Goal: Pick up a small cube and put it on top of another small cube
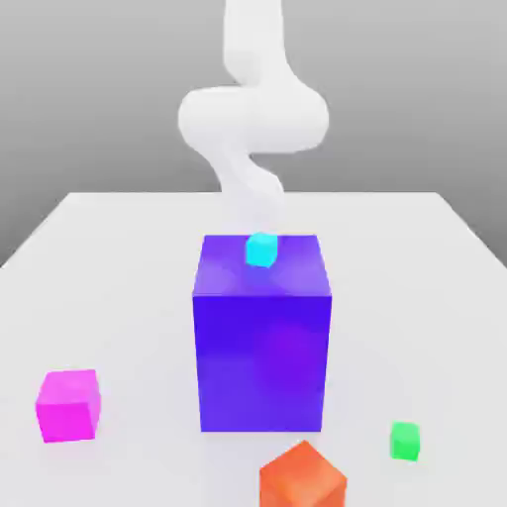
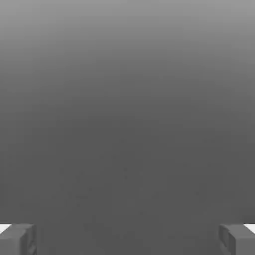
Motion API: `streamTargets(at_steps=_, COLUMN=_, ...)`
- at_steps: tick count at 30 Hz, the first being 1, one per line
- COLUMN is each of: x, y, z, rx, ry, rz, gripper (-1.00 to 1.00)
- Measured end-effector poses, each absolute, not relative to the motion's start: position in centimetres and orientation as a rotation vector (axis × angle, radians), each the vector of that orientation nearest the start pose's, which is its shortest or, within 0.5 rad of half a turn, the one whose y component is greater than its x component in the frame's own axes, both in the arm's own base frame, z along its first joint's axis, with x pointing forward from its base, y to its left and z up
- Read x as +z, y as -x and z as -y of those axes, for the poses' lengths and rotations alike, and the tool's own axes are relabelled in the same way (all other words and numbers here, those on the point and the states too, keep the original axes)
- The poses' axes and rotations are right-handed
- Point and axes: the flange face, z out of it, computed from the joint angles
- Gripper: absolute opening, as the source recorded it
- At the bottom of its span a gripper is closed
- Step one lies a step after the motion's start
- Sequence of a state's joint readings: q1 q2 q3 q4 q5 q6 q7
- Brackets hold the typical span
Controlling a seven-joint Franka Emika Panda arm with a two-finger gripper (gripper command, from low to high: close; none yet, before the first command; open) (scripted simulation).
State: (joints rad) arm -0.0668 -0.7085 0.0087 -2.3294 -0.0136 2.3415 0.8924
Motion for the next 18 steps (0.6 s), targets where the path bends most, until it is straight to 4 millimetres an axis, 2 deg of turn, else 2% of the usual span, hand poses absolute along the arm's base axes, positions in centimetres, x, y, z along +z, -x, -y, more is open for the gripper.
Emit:
streamTargets(at_steps=4, x=59.0, y=-42.3, z=6.6, rx=-0.798, ry=2.34, rz=-1.57, gripper=0.0)
streamTargets(at_steps=9, x=48.9, y=-44.6, z=12.7, rx=-0.607, ry=2.178, rz=-1.959, gripper=0.0)
streamTargets(at_steps=14, x=38.5, y=-43.8, z=18.5, rx=-0.401, ry=1.943, rz=-2.317, gripper=0.0)
streamTargets(at_steps=18, x=30.4, y=-40.8, z=22.8, rx=-0.226, ry=1.688, rz=-2.583, gripper=0.0)
